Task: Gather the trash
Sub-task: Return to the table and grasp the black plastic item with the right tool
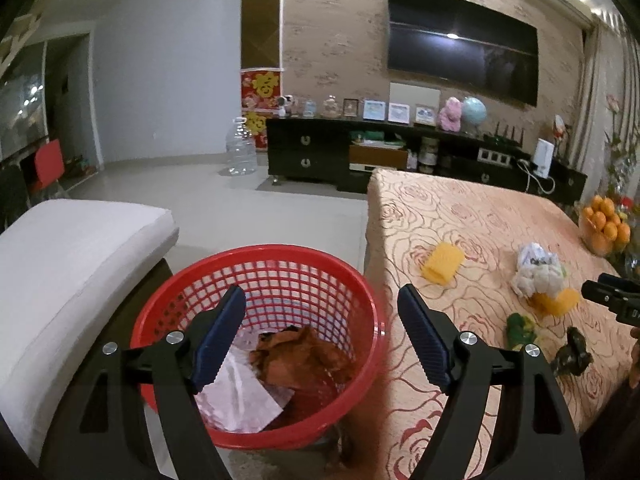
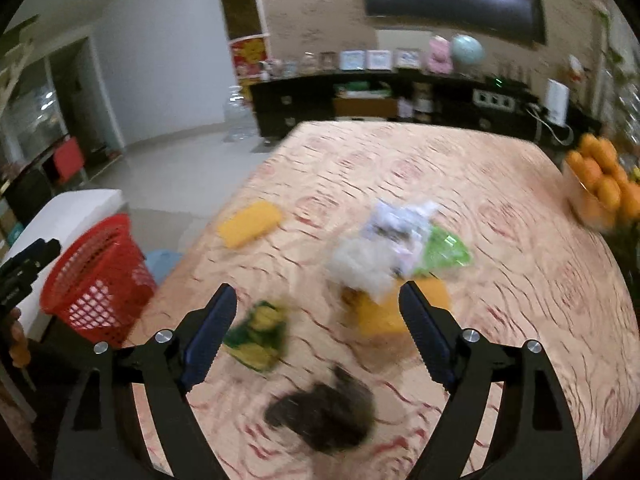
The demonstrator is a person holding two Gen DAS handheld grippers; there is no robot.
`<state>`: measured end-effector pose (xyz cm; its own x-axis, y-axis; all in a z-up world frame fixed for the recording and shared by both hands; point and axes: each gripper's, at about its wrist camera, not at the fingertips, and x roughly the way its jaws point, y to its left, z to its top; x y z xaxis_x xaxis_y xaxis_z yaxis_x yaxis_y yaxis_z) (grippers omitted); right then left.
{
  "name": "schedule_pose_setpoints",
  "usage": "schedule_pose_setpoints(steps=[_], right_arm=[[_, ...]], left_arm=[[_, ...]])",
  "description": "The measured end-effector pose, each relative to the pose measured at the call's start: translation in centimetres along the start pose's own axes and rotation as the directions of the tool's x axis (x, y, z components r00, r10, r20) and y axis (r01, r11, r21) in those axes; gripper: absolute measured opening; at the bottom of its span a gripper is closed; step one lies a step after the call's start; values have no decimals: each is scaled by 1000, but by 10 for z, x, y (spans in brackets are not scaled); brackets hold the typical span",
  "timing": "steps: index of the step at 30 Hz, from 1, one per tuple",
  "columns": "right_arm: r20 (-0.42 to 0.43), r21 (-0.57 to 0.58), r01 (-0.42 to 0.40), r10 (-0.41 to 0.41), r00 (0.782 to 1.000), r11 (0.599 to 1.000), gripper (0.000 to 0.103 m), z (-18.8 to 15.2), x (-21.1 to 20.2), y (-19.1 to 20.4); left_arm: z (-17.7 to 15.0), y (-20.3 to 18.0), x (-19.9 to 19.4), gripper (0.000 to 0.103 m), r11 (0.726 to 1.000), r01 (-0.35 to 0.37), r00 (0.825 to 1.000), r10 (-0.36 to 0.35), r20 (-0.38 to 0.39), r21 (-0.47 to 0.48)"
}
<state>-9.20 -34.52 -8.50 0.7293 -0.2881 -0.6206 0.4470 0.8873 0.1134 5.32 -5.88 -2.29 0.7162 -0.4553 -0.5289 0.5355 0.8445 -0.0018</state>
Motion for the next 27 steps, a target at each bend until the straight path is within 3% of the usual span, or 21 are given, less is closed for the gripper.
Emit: schedule_pose_setpoints(steps=[3,7,18,25,27], right_arm=[[-14,22,23,-23,1000,999,82,-15,-1,-10],[-71,75,-19,24,997,997,83,-31,4,-17],[-169,-16,-39,36,985,999,82,-49,33,13],[-211,-23,-48,42,977,999,48,-53,40,12],[-200,-38,-38,30,979,999,45,-51,38,13]], left_arm=[[-3,-10,2,75,1000,5,1000,-5,-8,25],[-6,-19,5,75,999,13,1000,-12,-17,50],[-10,-24,5,75,997,31,999,-29,-26,70],[-11,-29,4,75,995,46,999,-43,-27,90],[-12,-33,4,75,993,52,998,-49,-27,102]])
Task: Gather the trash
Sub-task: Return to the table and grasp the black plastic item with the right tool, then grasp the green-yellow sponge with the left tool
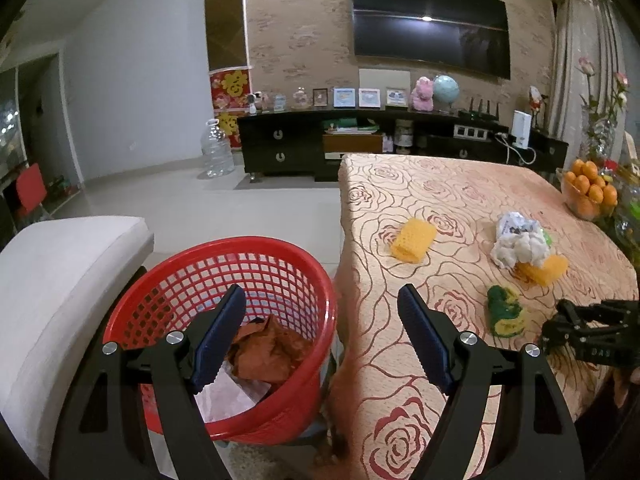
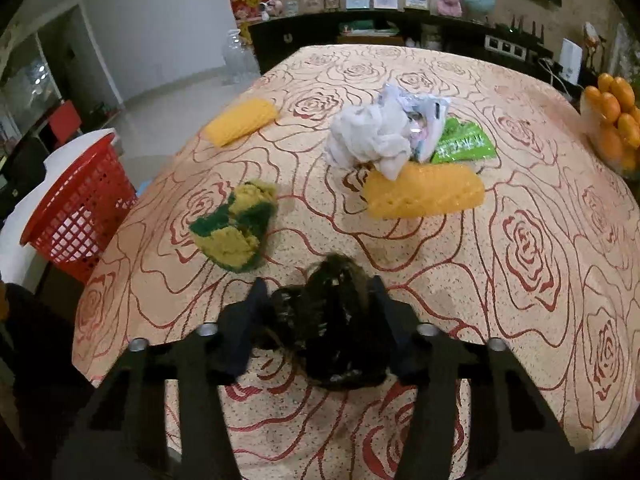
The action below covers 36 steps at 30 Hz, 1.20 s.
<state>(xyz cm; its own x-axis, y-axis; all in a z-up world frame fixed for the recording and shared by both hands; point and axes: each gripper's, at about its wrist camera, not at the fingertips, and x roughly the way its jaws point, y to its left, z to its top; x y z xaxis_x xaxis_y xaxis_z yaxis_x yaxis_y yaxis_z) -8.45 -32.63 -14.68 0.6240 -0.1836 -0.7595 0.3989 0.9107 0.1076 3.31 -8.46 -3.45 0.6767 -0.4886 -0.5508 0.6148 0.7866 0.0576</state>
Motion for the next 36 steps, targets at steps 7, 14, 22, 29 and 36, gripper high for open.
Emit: schedule_pose_setpoints(steps=[7,14,22,29,36], right_arm=[[61,41,58,-61,996,997,43,8,-15,-14],[134,107,104,-118,984,989,43,15,-34,-40],[157,161,102,-127,979,982,43,14,-43,-58],[160,196,90,-123,979,976,43,14,-45,-68],[160,199,76,-109,981,977,43,16,-44,-69]], left_arm=[[-3,-17,7,75,998,50,998,-48,-38,33],[-5,-60,18,75,984,143,987,-135,-82,104],[-6,-118,38,75,953,245,964,-218,-155,179],[-10,-155,64,71,928,307,940,-261,-221,210],[-15,-171,94,44,919,354,908,-295,-296,171]])
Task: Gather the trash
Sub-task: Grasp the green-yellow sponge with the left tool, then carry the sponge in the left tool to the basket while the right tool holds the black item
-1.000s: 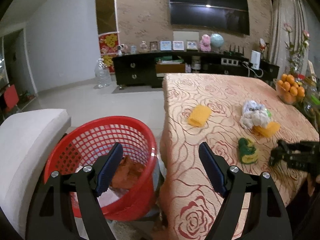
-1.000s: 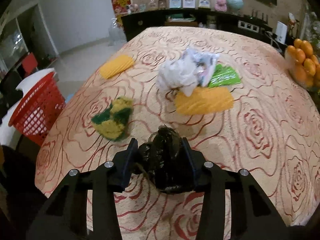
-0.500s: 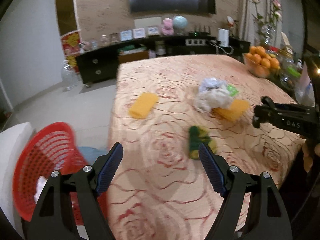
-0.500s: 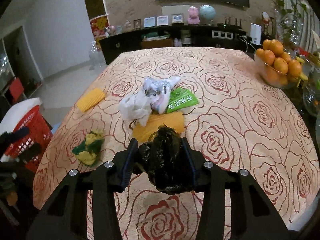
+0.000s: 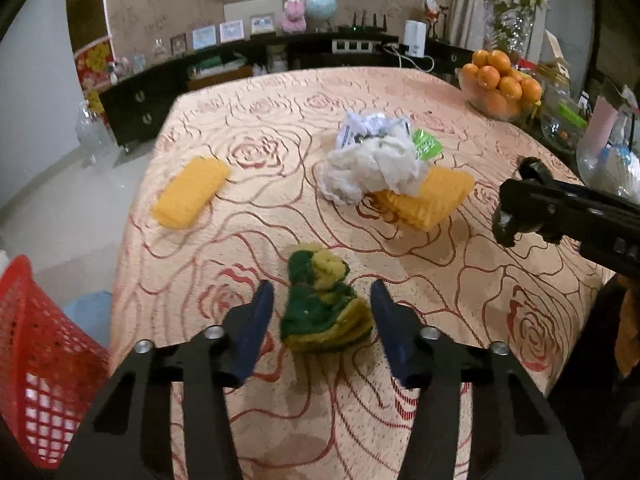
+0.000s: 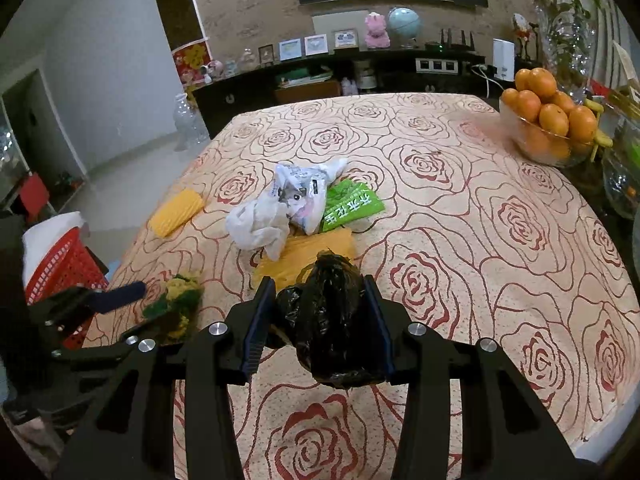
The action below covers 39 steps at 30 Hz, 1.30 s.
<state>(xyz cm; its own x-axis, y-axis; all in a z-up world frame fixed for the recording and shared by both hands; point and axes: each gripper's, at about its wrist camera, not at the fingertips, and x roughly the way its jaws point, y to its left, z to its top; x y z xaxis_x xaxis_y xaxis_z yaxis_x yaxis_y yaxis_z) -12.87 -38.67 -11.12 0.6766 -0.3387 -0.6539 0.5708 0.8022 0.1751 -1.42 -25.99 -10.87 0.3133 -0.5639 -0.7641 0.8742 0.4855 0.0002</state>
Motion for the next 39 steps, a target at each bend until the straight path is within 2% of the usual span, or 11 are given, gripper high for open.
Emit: schedule_pose_setpoints(steps=[8,16,25,28,33,37,39], right_arm=[[-9,0,-8,8,1000,1000,43,-1,3,1],[-14,2,-4,4,1000,1000,43,-2,6,2],[16,-2,0,0,1000,1000,43,1,3,5],[27,-3,2,-2,1000,1000,43,5,2,7],[46,-3,-12,12,999,1000,43,16,-2,10],[75,-4,-32,32,997,999,43,36,-6,17],[94,-12,-35,36,995,999,43,48,-7,23]], left_arm=[[-2,2,5,32,1000,12,1000,-12,19,-8],[-4,6,0,27,999,31,999,-30,41,-24],[4,22,-41,27,998,-21,989,28,145,-55],[9,30,-60,27,996,-48,980,63,191,-81],[16,51,-99,27,985,-110,951,143,276,-132],[19,73,-131,27,968,-184,914,233,331,-171],[19,87,-147,27,950,-242,887,299,351,-197]])
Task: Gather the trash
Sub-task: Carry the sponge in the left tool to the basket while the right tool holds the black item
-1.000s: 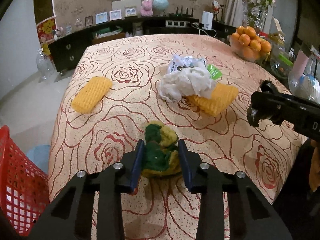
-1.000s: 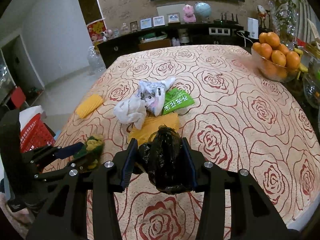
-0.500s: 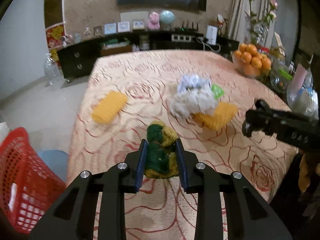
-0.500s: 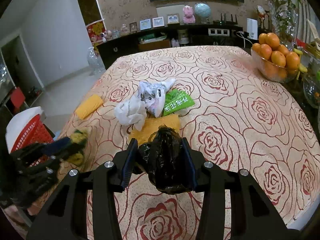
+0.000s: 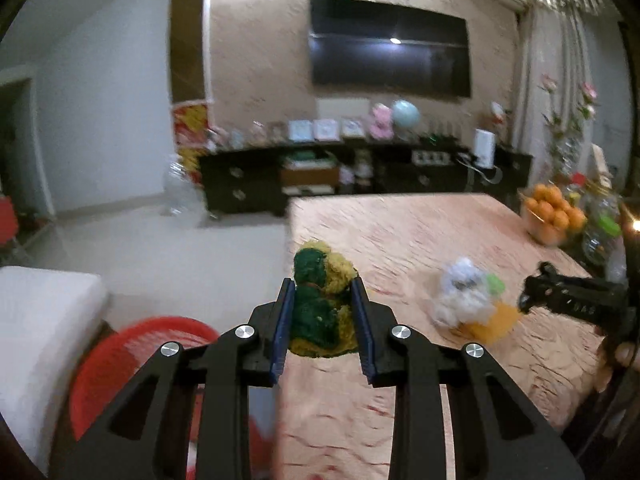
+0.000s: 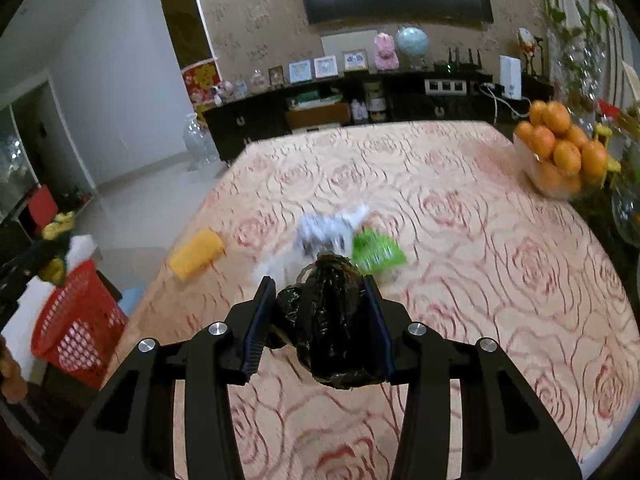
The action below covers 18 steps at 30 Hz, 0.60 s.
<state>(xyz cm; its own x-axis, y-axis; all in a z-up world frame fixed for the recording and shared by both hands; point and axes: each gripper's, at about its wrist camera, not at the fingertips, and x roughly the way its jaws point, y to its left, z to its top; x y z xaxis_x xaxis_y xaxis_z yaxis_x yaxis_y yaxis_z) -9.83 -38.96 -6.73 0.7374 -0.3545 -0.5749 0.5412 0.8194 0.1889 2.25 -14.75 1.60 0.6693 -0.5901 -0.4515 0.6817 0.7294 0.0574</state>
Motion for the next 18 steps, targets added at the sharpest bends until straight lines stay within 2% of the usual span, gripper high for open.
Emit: schedule_pose_setpoints(steps=[4,6,12,18], right_arm=[[51,-24,-22,24,998,999,43,28,4,18],[71,-41,-33,36,997,999,43,38,8,29],[107,-111,-40,52,993,993,43,39,23,57],[64,-154,-79,90,994,985,43,29,39,77]], left_arm=[[3,30,-11,27,992,-122,992,123,38,-27],[-1,41,-14,27,986,-158,986,160,40,-49],[-17,75,-9,27,970,-208,978,210,3,-127],[-23,100,-14,27,954,-245,969,246,-16,-173]])
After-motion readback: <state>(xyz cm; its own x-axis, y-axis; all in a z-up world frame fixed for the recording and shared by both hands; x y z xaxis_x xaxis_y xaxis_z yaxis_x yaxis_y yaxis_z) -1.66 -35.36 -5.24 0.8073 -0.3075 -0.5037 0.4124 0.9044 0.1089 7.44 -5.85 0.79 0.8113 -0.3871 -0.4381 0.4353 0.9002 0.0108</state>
